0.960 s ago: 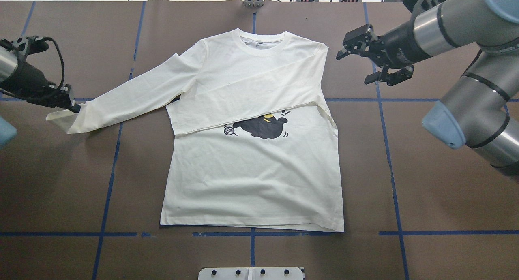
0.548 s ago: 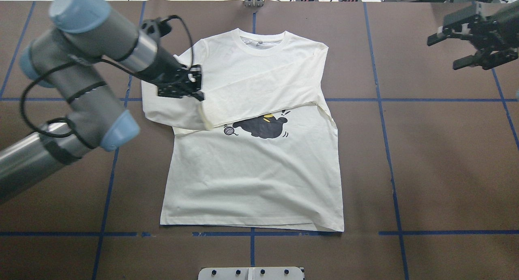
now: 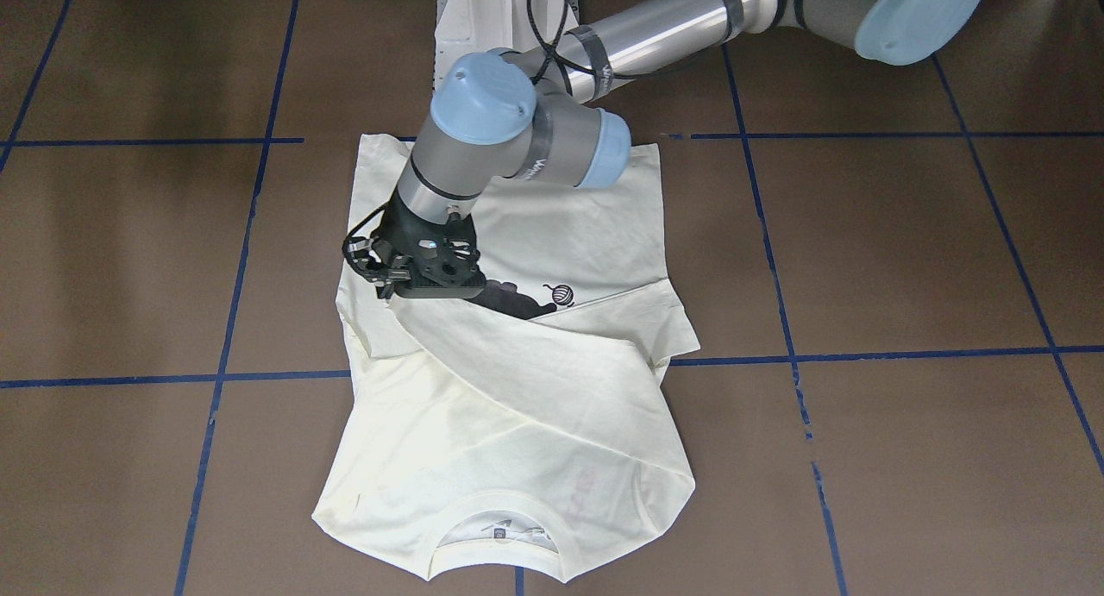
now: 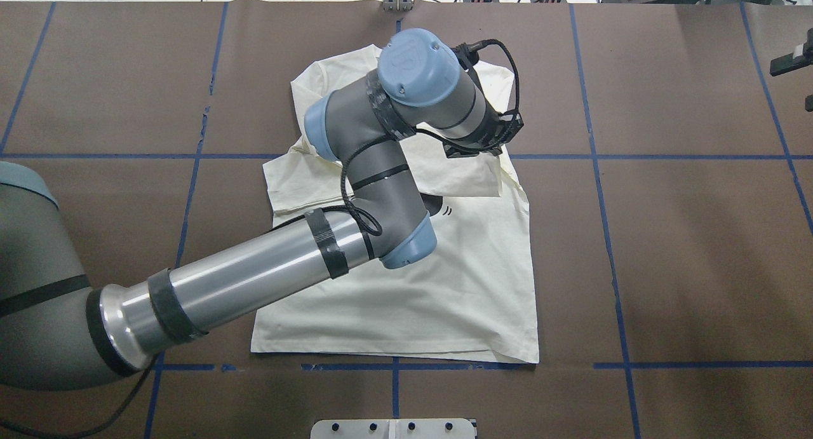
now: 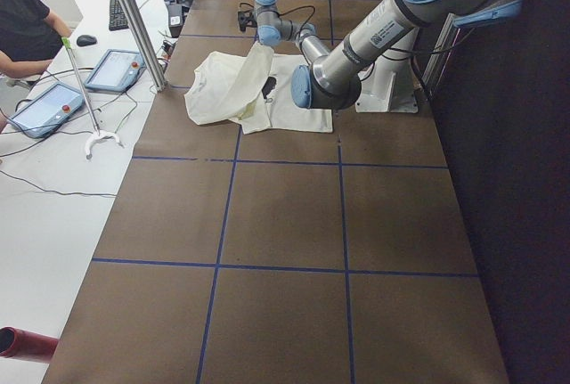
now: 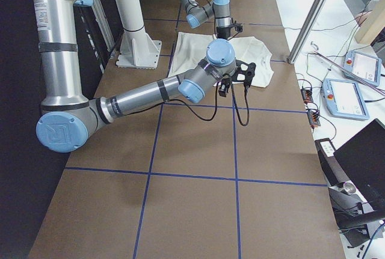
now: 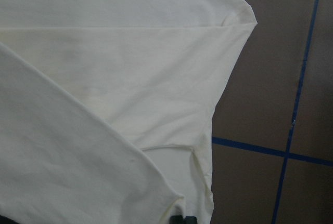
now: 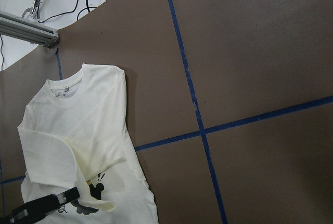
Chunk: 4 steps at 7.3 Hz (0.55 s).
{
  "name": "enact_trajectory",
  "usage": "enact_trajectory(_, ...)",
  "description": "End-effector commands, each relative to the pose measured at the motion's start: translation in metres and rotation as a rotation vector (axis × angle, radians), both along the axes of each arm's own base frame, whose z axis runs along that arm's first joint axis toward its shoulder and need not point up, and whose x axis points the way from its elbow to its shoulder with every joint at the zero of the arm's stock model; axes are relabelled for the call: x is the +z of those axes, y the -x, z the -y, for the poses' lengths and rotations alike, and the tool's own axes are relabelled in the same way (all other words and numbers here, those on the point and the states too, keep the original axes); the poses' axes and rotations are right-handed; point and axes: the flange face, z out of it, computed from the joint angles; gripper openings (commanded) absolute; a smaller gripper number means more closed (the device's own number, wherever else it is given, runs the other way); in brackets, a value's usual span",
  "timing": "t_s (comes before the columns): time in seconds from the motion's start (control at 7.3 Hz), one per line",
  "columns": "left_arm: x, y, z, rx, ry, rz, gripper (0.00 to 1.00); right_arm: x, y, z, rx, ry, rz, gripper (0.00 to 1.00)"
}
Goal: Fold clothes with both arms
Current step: 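Fold the held sleeve across the shirt body with the left gripper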
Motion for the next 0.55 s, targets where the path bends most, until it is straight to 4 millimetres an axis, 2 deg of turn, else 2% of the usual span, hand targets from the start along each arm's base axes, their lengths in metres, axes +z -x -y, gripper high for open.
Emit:
enact_trajectory(0.0,-0.002,-0.032,-0.003,-0.059,-0.034,-0.012,0.81,0.009,-0.003,-0.005,0.000,-0.004,-0.009,1.00)
enact_trajectory(0.14,-0.007,-0.021,0.007,-0.083,-0.010,-0.031,0.83,0.008,0.008,-0.005,-0.015,0.007,-0.009,1.00)
enact_trajectory(0.27,-0.041,0.023,0.015,-0.090,0.021,-0.102,0.83,-0.002,0.038,-0.010,-0.067,-0.004,-0.009,1.00)
enact_trajectory(0.41,-0.011,0.065,0.004,-0.016,0.065,-0.075,0.82,-0.018,0.079,-0.021,-0.076,0.069,-0.007,1.00)
